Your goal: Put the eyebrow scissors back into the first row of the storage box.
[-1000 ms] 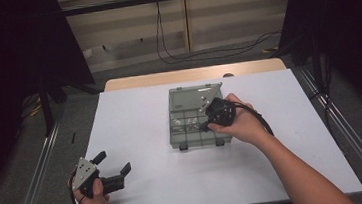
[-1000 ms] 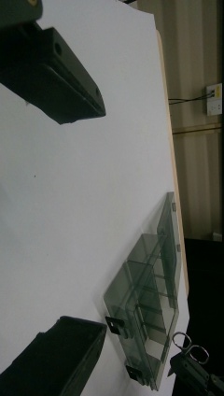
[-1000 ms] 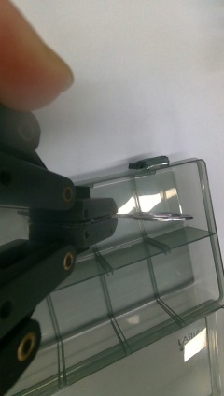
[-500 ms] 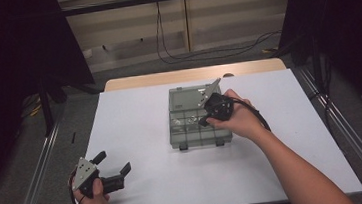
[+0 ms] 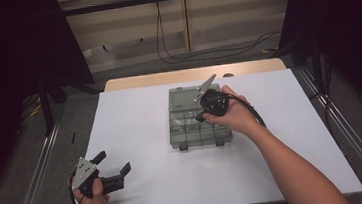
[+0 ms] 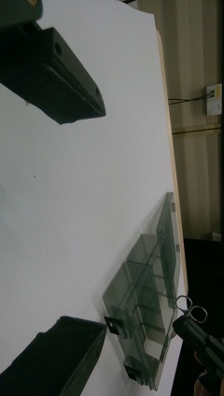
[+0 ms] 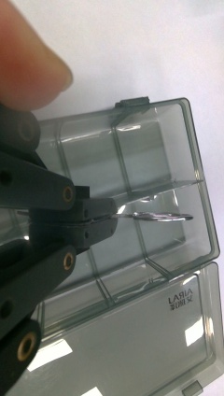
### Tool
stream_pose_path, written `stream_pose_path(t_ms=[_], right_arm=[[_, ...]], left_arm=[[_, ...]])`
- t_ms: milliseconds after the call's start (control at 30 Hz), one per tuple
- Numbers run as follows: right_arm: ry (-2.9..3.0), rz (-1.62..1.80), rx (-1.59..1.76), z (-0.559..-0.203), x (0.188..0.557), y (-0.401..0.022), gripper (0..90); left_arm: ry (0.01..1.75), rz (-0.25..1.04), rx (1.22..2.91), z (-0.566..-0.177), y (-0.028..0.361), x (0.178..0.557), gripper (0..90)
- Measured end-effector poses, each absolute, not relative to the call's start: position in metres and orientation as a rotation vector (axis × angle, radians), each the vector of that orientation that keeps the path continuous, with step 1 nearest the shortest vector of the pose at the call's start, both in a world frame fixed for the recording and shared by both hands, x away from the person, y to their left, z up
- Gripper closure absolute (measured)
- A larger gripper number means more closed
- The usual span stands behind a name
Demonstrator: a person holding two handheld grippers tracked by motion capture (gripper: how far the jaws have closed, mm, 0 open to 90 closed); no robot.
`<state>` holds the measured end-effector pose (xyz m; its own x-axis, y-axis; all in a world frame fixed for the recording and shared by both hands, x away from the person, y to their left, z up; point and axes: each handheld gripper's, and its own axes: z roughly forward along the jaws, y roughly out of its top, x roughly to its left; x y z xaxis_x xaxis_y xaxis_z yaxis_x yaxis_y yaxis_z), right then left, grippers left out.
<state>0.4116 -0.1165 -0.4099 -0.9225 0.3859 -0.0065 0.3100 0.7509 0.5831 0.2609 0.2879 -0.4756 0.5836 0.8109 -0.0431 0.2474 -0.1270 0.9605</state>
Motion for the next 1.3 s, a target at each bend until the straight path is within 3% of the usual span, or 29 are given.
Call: stream_pose_path(t_ms=[1067,1167,1233,1300], right_arm=[[2.768,0.828,0.648,-0.430,0.439,-0.116,88.6],[2.750,0.861,0.665,-0.429,0.438,-0.119,82.0],[2.727,0.898,0.677,-0.427,0.436,-0.122,68.6],[2.696,0.909,0.689,-0.426,0.434,-0.124,61.3]], left_arm=[[0.890,0.617,1.671,-0.475,0.289,0.261,0.2],[0.881,0.612,1.677,-0.475,0.289,0.261,0.2],[0.895,0.612,1.663,-0.475,0.289,0.260,0.2],[0.888,0.617,1.669,-0.475,0.289,0.261,0.2]])
